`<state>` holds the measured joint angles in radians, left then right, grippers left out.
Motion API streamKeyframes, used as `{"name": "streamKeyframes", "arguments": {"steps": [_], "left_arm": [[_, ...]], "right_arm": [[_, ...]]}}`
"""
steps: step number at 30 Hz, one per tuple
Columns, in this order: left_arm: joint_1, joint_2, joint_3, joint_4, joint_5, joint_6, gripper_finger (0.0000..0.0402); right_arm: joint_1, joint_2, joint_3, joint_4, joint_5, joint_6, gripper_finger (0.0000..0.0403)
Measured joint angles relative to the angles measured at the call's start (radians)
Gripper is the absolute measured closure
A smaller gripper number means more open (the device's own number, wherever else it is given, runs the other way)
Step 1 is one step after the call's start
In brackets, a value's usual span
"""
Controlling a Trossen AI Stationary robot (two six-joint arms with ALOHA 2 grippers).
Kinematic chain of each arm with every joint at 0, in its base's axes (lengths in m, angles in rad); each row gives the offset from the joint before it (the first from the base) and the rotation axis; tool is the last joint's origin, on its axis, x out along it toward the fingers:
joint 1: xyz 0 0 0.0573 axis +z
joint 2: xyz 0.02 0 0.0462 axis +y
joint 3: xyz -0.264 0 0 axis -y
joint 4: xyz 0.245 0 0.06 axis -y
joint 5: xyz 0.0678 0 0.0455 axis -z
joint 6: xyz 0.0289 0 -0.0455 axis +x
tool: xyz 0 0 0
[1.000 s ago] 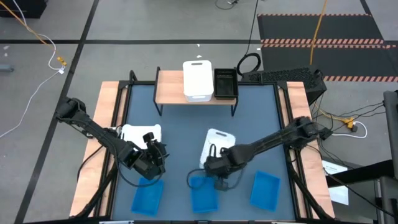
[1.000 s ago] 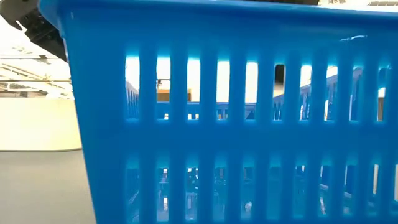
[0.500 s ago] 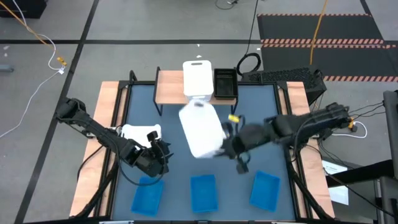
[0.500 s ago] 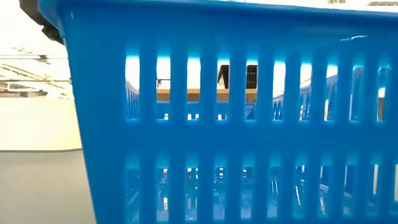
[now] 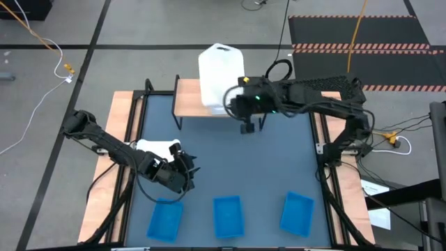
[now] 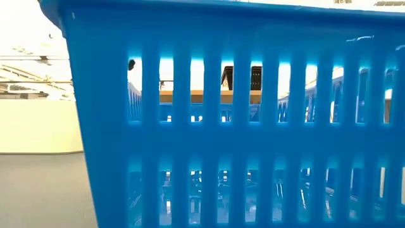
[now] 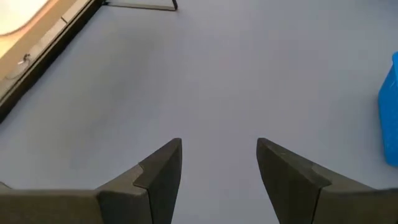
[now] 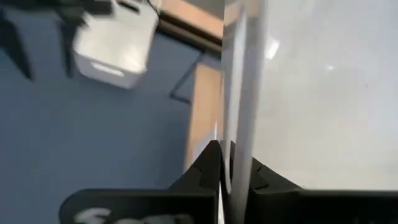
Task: Stack baskets on shelf by color
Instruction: Stack the white bin on the white bin on the shelf
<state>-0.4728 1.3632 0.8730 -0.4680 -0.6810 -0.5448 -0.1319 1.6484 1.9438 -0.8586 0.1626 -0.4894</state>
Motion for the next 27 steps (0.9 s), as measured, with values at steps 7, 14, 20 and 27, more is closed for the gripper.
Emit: {"name": "streamKeyframes", "arguments": {"steps": [7,14,20,27], "left_arm": [[-0.02,0.0,0.0,-0.006,0.018,-0.007,0.0192],[-0.02,0.0,0.0,-0.008,0.018,-0.002,0.0192],[-0.02,0.0,0.0,-0.008,0.018,0.015,0.0192],[-0.021,0.0,0.0,-0.009,0.018,0.001,0.0192]], "right_arm": [[-0.156,0.097,0.0,-0.046,-0.013,-0.02,0.0402],[-0.203,0.138,0.0,-0.144,-0.087,-0.02,0.0403],[-0.203,0.136,0.0,-0.166,-0.089,0.019,0.0403],[-0.202,0.132,0.0,-0.165,-0.087,0.029,0.0394]]}}
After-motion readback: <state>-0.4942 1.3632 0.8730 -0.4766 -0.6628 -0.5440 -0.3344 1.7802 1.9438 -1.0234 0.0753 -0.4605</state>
